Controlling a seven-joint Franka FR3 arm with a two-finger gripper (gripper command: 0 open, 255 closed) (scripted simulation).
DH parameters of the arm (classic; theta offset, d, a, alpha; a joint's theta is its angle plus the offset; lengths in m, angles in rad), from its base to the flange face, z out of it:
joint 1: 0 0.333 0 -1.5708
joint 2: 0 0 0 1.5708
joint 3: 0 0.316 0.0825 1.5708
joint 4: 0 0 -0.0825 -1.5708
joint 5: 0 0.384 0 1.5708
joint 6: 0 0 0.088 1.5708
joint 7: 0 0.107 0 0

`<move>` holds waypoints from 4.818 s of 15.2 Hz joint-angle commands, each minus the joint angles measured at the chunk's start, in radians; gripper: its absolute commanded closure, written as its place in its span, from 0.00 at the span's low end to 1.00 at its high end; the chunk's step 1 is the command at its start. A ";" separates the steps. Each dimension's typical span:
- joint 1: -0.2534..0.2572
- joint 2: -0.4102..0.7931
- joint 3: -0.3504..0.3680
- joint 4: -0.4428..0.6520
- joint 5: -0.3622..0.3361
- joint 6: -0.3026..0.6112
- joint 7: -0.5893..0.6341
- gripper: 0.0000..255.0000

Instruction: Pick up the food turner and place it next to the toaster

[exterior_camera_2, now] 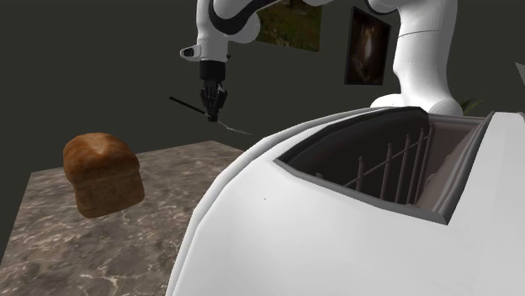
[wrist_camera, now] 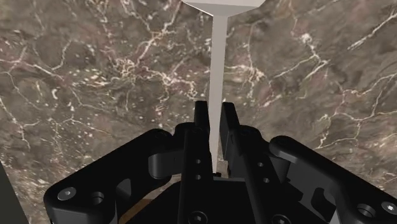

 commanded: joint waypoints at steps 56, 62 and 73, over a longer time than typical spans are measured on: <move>0.289 0.032 0.339 0.440 -0.030 -0.386 0.648 1.00; 0.322 0.064 0.371 0.425 -0.037 -0.337 0.713 1.00; 0.322 0.045 0.371 0.252 -0.035 -0.184 0.710 1.00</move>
